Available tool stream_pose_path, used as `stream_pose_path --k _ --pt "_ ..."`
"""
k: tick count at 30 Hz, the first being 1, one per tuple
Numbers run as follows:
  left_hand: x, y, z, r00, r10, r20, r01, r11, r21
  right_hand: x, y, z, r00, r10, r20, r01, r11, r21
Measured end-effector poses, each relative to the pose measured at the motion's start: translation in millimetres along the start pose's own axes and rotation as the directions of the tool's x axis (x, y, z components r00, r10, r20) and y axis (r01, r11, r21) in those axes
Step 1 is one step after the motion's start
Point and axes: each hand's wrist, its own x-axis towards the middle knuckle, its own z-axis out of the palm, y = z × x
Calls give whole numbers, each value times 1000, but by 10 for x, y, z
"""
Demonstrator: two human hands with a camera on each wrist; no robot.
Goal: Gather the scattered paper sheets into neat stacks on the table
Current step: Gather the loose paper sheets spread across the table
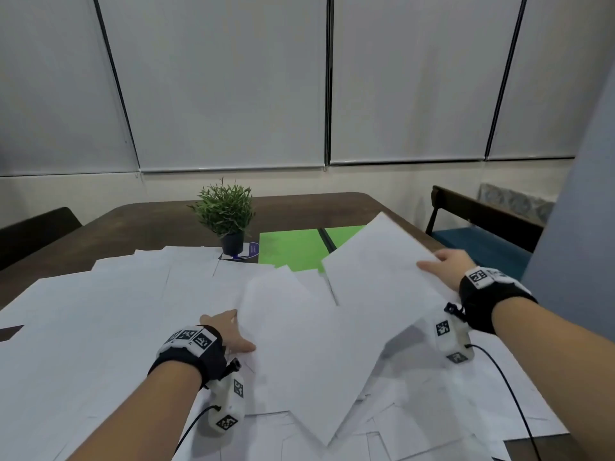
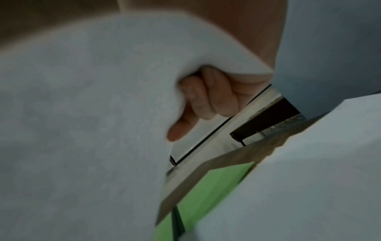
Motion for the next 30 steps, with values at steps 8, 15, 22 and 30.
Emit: stream_pose_path --k 8,15,22,30 --pt "195 -17 72 991 -7 -132 -25 971 -236 199 -494 -123 944 -113 -310 201 942 268" --pt "160 127 58 986 -106 -129 48 919 -392 -93 -441 697 993 -11 117 19 998 -63" --pt "62 242 100 989 -141 55 123 535 -836 -254 -243 1347 943 157 293 -69 955 -290" --pt "-59 397 77 994 -56 94 96 858 -505 -262 -261 1529 936 196 294 -120 959 -257"
